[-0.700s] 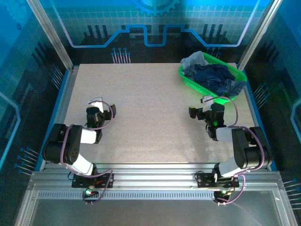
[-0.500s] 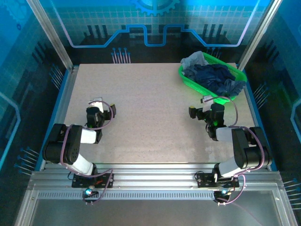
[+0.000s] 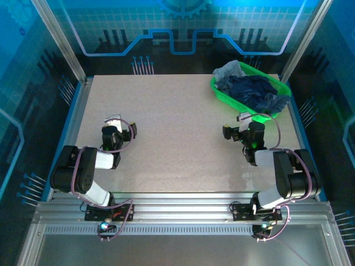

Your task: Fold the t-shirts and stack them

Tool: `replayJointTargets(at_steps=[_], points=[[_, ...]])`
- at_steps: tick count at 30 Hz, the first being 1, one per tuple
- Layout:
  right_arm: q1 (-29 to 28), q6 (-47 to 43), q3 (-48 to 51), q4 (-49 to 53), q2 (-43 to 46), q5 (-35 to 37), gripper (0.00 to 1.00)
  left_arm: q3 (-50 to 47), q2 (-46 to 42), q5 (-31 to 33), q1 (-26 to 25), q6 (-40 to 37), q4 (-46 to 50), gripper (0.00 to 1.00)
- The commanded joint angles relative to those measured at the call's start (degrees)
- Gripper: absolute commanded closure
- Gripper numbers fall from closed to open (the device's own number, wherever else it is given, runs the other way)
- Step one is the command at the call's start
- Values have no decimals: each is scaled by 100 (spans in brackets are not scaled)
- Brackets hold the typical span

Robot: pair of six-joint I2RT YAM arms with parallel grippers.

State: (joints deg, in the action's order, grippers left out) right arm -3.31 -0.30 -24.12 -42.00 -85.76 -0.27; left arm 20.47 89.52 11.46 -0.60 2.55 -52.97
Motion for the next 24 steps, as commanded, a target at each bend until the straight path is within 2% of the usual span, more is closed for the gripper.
replayJointTargets(at_steps=[1, 4, 6, 7, 9, 10, 11, 12, 13, 14, 15, 17, 18, 21, 24], points=[[75, -18, -80, 11, 111, 55, 0, -80, -148, 38, -31, -102, -355, 1], [-62, -26, -229, 830, 853, 504, 0, -147, -861, 800, -385, -298, 113, 1], [-404, -185, -219, 1135, 1656, 1020, 0, 65, -1450, 1200, -732, -591, 786, 1], [-594, -231, -339, 1383, 2037, 1278, 0, 146, -1681, 1336, -856, -666, 831, 1], [-915, 87, -1060, 2328, 2754, 1818, 0, 539, -2138, 1599, -1105, -801, 993, 1], [-901, 696, -1559, 3244, 2880, 1896, 0, 855, -2279, 1873, -1164, -518, 1338, 1], [-809, 1685, -2292, 4641, 2906, 1972, 0, 1399, -2454, 2106, -1179, 198, 2333, 1], [-714, 2706, -3030, 5931, 2825, 2316, 0, 2079, -2607, 2157, -1164, 1196, 3896, 1], [-642, 3415, -3438, 6595, 2674, 2627, 0, 2573, -2670, 2226, -1137, 2041, 5001, 1], [-435, 3533, -3771, 6875, 2450, 2156, 0, 2935, -2642, 2311, -1093, 2828, 5621, 1], [-251, 3438, -4081, 7055, 2174, 1661, 0, 3119, -2514, 1940, -974, 3245, 5726, 1], [-203, 3701, -4854, 7835, 1509, 1749, 2, 3655, -2104, 1018, -769, 3750, 6257, 1], [-162, 3849, -5181, 8131, 1155, 1753, 3, 4043, -1794, 615, -793, 3737, 6573, 1], [-35, 4055, -5899, 8559, 167, 1318, 13, 4965, -966, -70, -1142, 3587, 7411, 1], [134, 4307, -6251, 8432, -607, 951, 16, 5079, -723, -533, -1553, 3463, 7266, 1]])
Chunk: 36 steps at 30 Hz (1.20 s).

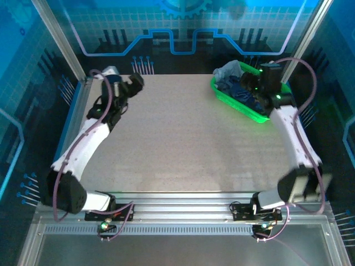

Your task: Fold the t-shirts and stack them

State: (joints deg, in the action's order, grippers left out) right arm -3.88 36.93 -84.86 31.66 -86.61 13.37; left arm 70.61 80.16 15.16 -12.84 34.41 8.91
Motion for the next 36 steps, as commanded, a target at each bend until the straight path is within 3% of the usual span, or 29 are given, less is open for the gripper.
replayJointTargets(at_steps=[1, 6, 15, 18, 20, 26, 36], points=[[264, 662, -262, 965, -741, -554, 17, 12, 219, -1086, -418, 306, 942, 1], [494, 904, -1101, 761, -1909, -879, 19, -21, 330, -1812, -840, 400, 697, 3], [666, 1146, -2207, 1001, -3233, -1080, 31, -127, 268, -2180, -1122, 579, 578, 8], [718, 1158, -2403, 1073, -3519, -1195, 39, -79, 284, -2333, -1119, 568, 539, 8], [731, 1156, -2499, 1088, -3604, -1153, 50, -22, 296, -2491, -1124, 571, 462, 9], [636, 792, -2432, 545, -3109, -908, 100, 38, 279, -3026, -1124, 627, -62, 14], [-292, -238, -2650, 54, -1307, -3, 100, 76, 257, -2714, -1124, 601, 101, 16]])
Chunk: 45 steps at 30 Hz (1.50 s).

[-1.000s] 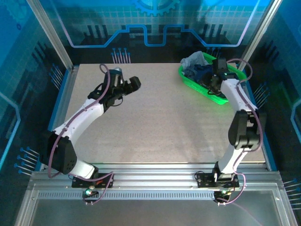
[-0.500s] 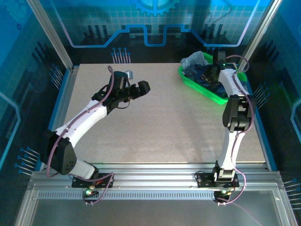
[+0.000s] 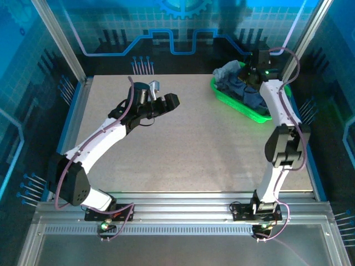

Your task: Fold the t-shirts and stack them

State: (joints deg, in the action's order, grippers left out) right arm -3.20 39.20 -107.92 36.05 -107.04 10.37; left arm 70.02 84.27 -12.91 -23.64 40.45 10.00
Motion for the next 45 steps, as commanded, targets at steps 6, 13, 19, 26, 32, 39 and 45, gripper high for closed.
replayJointTargets(at_steps=[6, 13, 19, 26, 32, 39, 45], points=[[-1260, -1056, -937, -459, 1276, 258, 100, 305, -363, 1263, -42, -168, 773, 17], [-2652, -1016, -1077, -240, 1125, -205, 100, 588, -898, 3323, -23, -245, 2029, 17], [-3366, -381, -272, -398, 379, -987, 100, 538, -1286, 3691, 201, -109, 2550, 18], [-3325, -160, -753, -224, 13, -1358, 100, 179, -1492, 2595, 268, -177, 2378, 26], [-3344, -14, -635, -23, 275, -1232, 100, -265, -1469, 1810, 263, 72, 2135, 31], [-3771, -109, -713, 260, -270, -2297, 100, -393, -1653, 2540, 254, 382, 2592, 39], [-4064, -824, -395, 813, -701, -2480, 42, -588, -1978, 3333, 406, 535, 2987, 41]])
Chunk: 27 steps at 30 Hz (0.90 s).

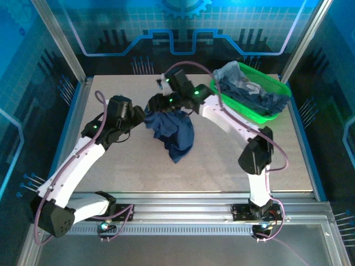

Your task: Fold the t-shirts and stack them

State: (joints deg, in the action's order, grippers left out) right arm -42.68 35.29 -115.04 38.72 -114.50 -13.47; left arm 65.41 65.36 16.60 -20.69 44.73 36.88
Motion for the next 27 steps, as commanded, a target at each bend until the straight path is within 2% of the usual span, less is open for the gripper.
replayJointTargets(at_steps=[1, 3, 5, 8, 11, 14, 16, 20, 22, 27], points=[[-54, -335, 710, 384, 278, 101, 35, -153, -25, 238, 126, 97, 296, 40], [307, 131, 1817, -181, 884, 157, 26, -249, 218, -222, 142, 60, 230, 38], [637, 373, 2668, -382, 1290, 228, 25, -377, 483, -664, 144, 159, 161, 36], [878, 366, 3428, -122, 1466, 155, 28, -618, 871, -1239, 224, 433, 9, 33], [821, 288, 3773, 60, 1229, -308, 30, -880, 1250, -1946, 486, 721, -296, 33], [676, 367, 3665, 177, 726, -619, 32, -1016, 1777, -2670, 860, 988, -462, 34], [664, 539, 3648, 130, 459, -715, 35, -1009, 2079, -3008, 900, 1027, -640, 35], [712, 745, 3605, 311, 238, -517, 42, -940, 2586, -3181, 732, 1246, -454, 38], [770, 804, 3721, 379, 418, -397, 41, -1002, 2683, -3133, 691, 1454, -298, 42], [875, 812, 3996, 527, 835, -450, 37, -1204, 2323, -2736, 611, 1799, 87, 40]])
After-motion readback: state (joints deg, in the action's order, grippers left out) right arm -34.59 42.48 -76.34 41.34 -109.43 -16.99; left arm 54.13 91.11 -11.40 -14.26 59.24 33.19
